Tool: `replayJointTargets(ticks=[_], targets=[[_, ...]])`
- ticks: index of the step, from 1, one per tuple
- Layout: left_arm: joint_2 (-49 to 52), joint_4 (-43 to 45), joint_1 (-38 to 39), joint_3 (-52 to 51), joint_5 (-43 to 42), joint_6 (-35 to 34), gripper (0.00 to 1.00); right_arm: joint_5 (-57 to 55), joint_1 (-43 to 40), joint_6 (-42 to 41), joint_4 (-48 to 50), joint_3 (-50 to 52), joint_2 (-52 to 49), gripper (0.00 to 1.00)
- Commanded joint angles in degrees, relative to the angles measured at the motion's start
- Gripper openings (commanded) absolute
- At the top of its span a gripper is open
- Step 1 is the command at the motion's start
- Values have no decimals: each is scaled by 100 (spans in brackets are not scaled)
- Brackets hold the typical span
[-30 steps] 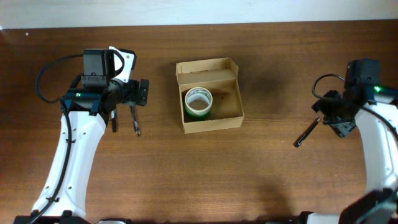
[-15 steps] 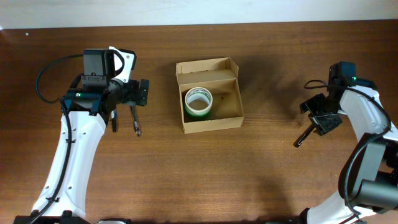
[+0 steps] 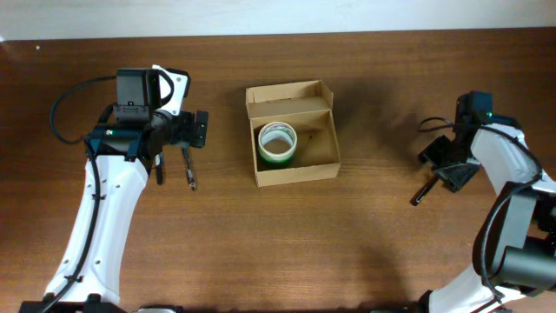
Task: Pack container
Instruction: 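Move the right gripper to the dark pen and grasp it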
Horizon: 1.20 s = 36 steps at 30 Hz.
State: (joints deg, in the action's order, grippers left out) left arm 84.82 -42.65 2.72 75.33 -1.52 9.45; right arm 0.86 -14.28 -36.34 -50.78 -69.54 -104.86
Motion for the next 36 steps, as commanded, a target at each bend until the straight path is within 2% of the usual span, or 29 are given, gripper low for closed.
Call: replayJointTargets(ticks=[1, 6, 10, 13, 16, 19, 32, 33, 35, 36], targets=[[26, 9, -26, 98, -61, 76, 100, -153, -50, 94, 232, 369, -52, 66], [26, 9, -26, 98, -61, 76, 99, -22, -118, 76, 542, 691, -52, 66], [26, 9, -26, 98, -61, 76, 100, -22, -195, 76, 570, 739, -52, 50], [26, 9, -26, 98, -61, 74, 100, -20, -232, 76, 568, 741, -52, 45], [26, 9, -26, 98, -61, 76, 100, -22, -229, 79, 592, 741, -52, 34], [26, 9, -26, 98, -61, 76, 99, -26, -229, 83, 605, 741, -55, 31], [26, 9, -26, 98, -61, 76, 100, -142, -229, 98, 608, 774, -415, 32], [26, 9, -26, 98, -61, 76, 100, -127, -229, 98, 605, 774, -433, 28], [26, 9, -26, 98, -61, 76, 100, -76, -227, 101, 627, 772, -442, 9], [26, 9, -26, 98, -61, 76, 99, -2, -229, 103, 651, 772, -437, 4]])
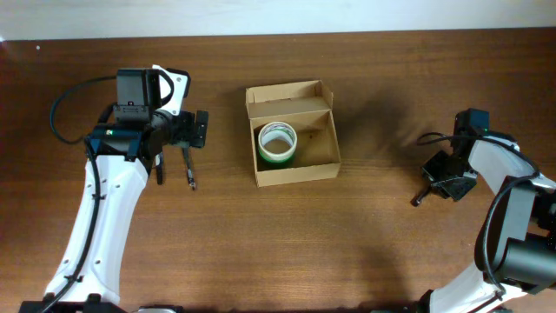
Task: Pack container
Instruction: 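Move the right gripper to the dark pen and grasp it, then carry the dark pen into the box and release it beside the tapes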
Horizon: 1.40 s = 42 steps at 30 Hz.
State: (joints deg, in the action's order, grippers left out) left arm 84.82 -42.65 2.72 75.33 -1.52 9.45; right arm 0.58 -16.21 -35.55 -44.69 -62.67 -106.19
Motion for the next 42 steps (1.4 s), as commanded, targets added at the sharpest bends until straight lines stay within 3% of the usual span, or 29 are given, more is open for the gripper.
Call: replayJointTargets(ticks=[1, 8, 16, 23, 26, 33, 42], targets=[[26, 9, -26, 98, -61, 76, 100, 131, -37, 57, 72, 83, -304, 4], [26, 9, -26, 98, -61, 76, 100, 1064, -26, 791, 31, -496, -160, 4], [26, 9, -26, 98, -61, 74, 100, 1344, 155, 1574, -1178, -2173, 610, 4], [26, 9, -26, 98, -61, 76, 100, 1296, 1237, 2594, -2361, -4398, 1078, 4], [26, 9, -26, 98, -59, 76, 100, 1158, 2009, 3451, -2675, -5167, 1080, 4], [26, 9, -26, 98, -61, 76, 100, 216, 3639, 5108, -2846, -5357, 820, 4], [26, 9, -26, 98, -61, 74, 99, 258, 4415, 7497, -2946, -5357, -63, 4]])
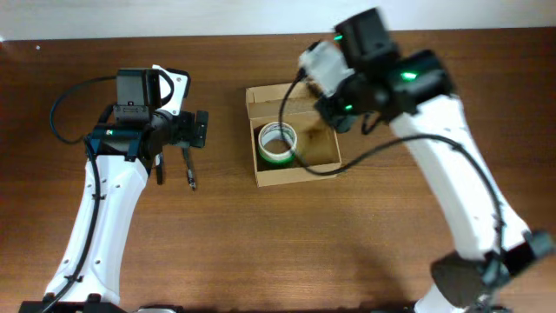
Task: Pack container
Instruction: 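Carry the dark pen into the box and release it beside the tapes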
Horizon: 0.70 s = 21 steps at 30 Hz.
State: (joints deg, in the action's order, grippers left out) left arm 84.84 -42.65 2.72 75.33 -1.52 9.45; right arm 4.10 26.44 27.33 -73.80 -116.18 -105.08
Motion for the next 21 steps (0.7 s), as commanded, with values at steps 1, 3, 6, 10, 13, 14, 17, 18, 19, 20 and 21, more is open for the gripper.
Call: replayJointTargets(ticks=[1, 3, 6, 10, 13, 14, 17, 18, 19, 20, 21], targets=[[24, 9, -26, 98, -61, 74, 100, -92, 197, 1379, -33, -7, -267, 4], [24, 9, -26, 98, -61, 76, 99, -94, 262, 1681, -33, -7, -450, 4], [24, 9, -26, 98, -61, 76, 99, -96, 319, 1978, -33, -4, -734, 4], [24, 9, -26, 98, -59, 74, 100, -92, 374, 2243, -35, 2, -1091, 4], [24, 9, -26, 98, -61, 76, 99, -85, 468, 2347, -68, 4, -1296, 4], [24, 9, -26, 98, -61, 74, 100, -72, 507, 2347, -87, 4, -1364, 4], [24, 9, -26, 98, -61, 74, 100, 70, 640, 2487, -103, 70, -1491, 4], [24, 9, -26, 98, -61, 76, 100, 79, 737, 2616, -96, 125, -1532, 4], [24, 9, -26, 98, -61, 76, 100, 79, 782, 2673, -79, 157, -1569, 4], [24, 9, -26, 98, -61, 74, 99, 79, 817, 2695, -79, 164, -1615, 4], [24, 9, -26, 98, -61, 76, 100, 76, 846, 2739, -79, 164, -1665, 4]])
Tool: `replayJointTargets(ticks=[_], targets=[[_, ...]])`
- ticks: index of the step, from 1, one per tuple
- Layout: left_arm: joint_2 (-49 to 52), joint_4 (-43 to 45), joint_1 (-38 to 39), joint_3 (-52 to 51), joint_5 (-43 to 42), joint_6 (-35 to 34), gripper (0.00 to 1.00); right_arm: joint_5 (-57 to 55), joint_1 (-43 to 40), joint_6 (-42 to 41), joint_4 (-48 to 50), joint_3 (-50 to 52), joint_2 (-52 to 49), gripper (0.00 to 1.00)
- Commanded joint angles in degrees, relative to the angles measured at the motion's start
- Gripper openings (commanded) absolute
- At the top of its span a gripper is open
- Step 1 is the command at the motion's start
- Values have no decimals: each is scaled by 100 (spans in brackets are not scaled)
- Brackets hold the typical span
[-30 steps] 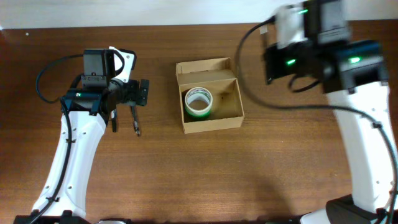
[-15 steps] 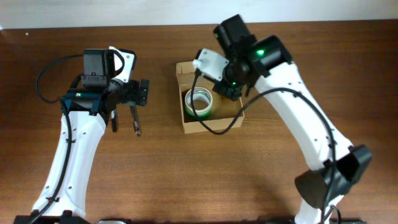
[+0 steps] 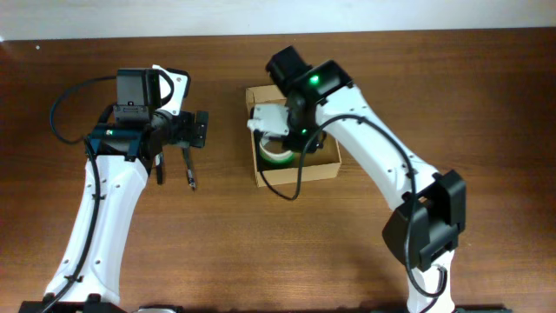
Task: Pack container
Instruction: 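Carry the dark pen into the box and release it beside the tapes, then withdraw the right gripper from the box to the upper right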
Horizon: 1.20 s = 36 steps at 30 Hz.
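An open cardboard box [image 3: 300,173] stands mid-table with a green tape roll [image 3: 273,157] in its left half. My right arm reaches across from the right. Its wrist and right gripper [image 3: 263,122] hang over the box's left rear part, just above the roll. The wrist hides the fingers, so their state cannot be read, and no marker shows in this frame. My left gripper [image 3: 175,183] rests left of the box, fingers apart and pointing toward the table's front, with nothing between them.
The right arm's black cable [image 3: 291,189] loops down over the box's front wall. Its links cross the table from the box to its base at lower right [image 3: 426,230]. The table's far edge [image 3: 391,32] runs along the top.
The right wrist has moved left, from above the box's right rear corner to over its left half above the tape roll. The left arm has not moved.
The right gripper was at the far right beside a black marker on the table, then lower at that marker. Later the marker was gone from that spot and the arm hung over the box's right rear. Now it is over the box's left half.
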State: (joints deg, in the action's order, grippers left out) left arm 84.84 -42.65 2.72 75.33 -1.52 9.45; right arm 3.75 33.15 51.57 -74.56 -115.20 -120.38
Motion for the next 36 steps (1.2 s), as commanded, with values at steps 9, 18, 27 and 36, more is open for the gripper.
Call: replayJointTargets(ticks=[9, 18, 27, 36], targets=[[24, 9, -26, 98, -61, 74, 100, 136, 173, 367, -17, 66, -667, 4], [24, 9, -26, 98, -61, 76, 100, 140, 136, 350, -31, 79, -741, 4], [24, 9, -26, 98, -61, 74, 100, 321, -221, 304, -221, 79, -717, 4], [24, 9, -26, 98, -61, 76, 100, 544, -127, 306, -212, 79, -717, 4]])
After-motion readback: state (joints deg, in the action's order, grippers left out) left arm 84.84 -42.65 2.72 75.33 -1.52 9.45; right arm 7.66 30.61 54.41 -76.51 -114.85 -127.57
